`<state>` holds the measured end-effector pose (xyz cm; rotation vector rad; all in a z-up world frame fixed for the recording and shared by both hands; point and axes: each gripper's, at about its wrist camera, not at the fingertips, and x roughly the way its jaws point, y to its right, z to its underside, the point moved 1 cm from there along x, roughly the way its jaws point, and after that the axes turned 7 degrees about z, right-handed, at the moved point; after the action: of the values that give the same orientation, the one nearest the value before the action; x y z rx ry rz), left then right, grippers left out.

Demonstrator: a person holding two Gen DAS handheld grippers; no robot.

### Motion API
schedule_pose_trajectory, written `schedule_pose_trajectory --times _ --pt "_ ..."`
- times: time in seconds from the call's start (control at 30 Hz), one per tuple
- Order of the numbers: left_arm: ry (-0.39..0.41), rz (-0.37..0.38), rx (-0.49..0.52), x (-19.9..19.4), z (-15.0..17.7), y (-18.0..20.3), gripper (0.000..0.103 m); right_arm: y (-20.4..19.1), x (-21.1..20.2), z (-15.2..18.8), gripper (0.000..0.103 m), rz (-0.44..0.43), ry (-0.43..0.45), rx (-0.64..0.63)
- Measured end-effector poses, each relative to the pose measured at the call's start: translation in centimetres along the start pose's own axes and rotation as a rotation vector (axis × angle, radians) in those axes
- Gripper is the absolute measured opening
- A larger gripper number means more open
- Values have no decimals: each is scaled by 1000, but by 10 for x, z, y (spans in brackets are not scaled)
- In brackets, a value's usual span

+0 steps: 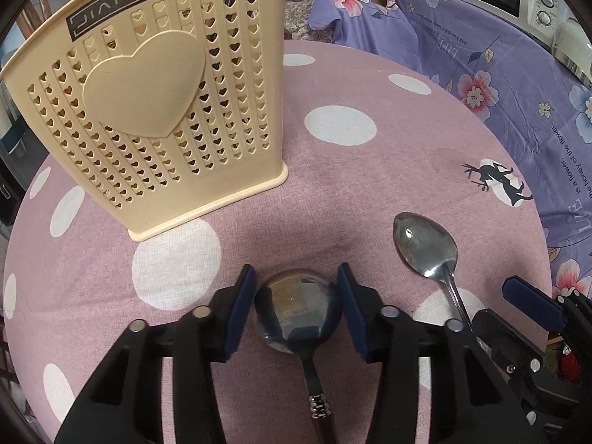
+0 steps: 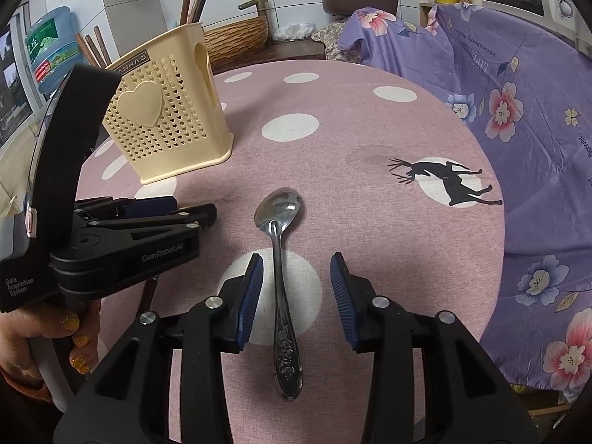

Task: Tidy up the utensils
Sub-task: 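Close the left tool on a wooden-handled metal spoon while the right tool approaches the other spoon, then close the right tool on the second metal spoon's handle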

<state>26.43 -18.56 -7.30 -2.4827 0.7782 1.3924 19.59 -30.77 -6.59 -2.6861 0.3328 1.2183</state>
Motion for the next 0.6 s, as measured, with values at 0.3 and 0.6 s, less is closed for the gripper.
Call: schedule_pose_trajectory --times 0.3,0.6 --pt "13 9 -15 -8 6 -12 42 -7 9 -8 39 -16 -33 -33" --pt "26 -11 -57 -22 18 -40 40 -23 21 -12 63 -42 -66 -91"
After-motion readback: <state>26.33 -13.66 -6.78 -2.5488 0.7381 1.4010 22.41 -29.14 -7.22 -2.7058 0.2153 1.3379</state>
